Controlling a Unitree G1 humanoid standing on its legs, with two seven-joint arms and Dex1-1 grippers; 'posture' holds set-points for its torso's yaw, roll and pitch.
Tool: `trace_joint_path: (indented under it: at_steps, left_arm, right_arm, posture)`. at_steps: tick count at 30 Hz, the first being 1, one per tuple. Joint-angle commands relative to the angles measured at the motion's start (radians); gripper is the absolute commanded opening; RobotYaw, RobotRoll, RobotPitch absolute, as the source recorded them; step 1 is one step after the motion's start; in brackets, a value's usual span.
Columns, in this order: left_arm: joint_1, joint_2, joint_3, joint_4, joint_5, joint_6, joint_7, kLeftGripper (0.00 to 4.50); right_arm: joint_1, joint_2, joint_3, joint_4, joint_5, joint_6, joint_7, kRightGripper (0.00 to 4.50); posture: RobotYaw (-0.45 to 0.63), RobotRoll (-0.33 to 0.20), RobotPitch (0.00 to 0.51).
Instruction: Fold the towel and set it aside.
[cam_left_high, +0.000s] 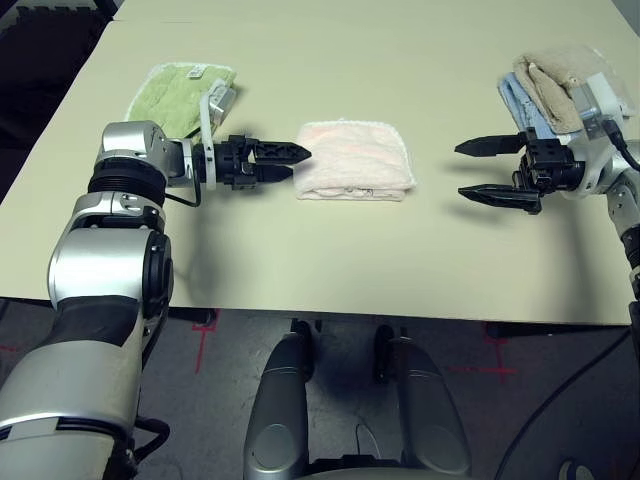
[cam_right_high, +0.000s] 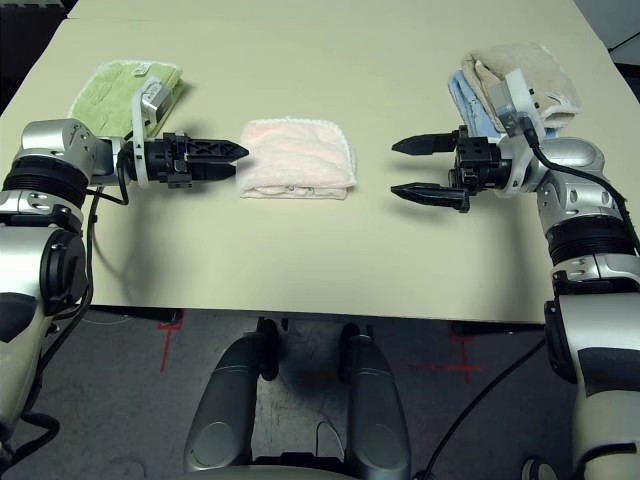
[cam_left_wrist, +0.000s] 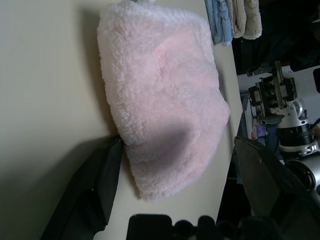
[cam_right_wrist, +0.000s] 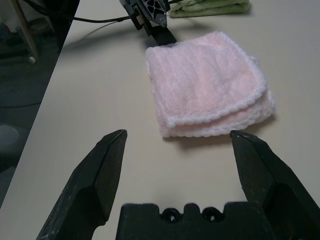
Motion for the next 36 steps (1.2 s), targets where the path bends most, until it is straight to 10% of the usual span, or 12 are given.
trace_joint_path:
  at_steps: [1, 15, 28, 36]
  left_arm:
    - [-0.009, -0.041, -0.004, 0.024, 0.021, -0.005, 0.016, 4.46]
    - [-0.042, -0.119, 0.078, 0.069, 0.021, -0.044, 0.095, 4.46]
    - [-0.04, -0.122, 0.079, 0.076, 0.042, -0.06, 0.095, 0.01]
    - [-0.051, -0.114, 0.156, 0.085, 0.001, -0.055, 0.138, 0.01]
  right_arm:
    - [0.022, -0.017, -0.027, -0.018, -0.004, 0.0, 0.005, 4.46]
    - [0.037, -0.019, -0.051, -0.026, -0.019, -0.002, 0.005, 4.46]
    - [0.039, -0.015, -0.07, -0.021, -0.039, -0.006, 0.005, 4.5]
    - [0.036, -0.009, -0.088, -0.005, -0.06, -0.012, 0.005, 4.5]
  posture:
    - [-0.01, 0.0, 0.31]
    - [-0.03, 0.0, 0.309]
    - [-0.03, 0.0, 0.307]
    - [-0.01, 0.0, 0.304]
